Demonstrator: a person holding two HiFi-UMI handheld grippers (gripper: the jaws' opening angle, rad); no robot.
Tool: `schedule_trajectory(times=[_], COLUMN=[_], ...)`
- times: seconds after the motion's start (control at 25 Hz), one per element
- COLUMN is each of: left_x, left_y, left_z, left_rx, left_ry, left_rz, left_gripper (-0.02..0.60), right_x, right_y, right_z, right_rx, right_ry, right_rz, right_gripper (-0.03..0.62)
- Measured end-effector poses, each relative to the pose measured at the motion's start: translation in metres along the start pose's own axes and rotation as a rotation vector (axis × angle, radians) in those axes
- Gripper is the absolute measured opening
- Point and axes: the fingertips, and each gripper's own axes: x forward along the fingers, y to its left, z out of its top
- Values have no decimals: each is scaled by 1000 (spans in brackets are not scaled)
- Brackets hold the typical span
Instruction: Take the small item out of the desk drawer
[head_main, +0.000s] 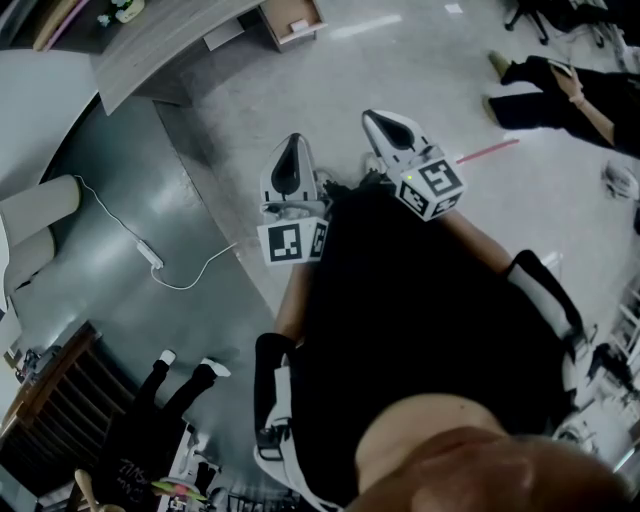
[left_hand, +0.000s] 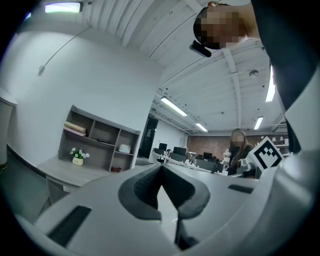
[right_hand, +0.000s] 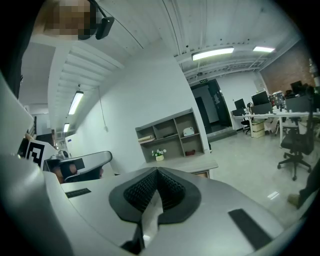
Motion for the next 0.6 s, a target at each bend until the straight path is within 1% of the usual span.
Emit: schedule_trajectory(times=[0.32,0.44,0.6], left_x=[-18,-24,-26], left_y=[27,35,44], left_z=[0,-2,-3], left_rx=[-12,-6,-20], left_ry=[9,8,16], left_rz=[-37,-56,-55], left_gripper=[-3,-3,-3], right_x=[14,21,29], right_y=[27,38,43], right_z=[-6,-11,-14], right_rx=[-8,-9,-3], right_ry=[-12,-16,-9], right_rz=[-43,-50,-52], right_gripper=[-2,-2,-2])
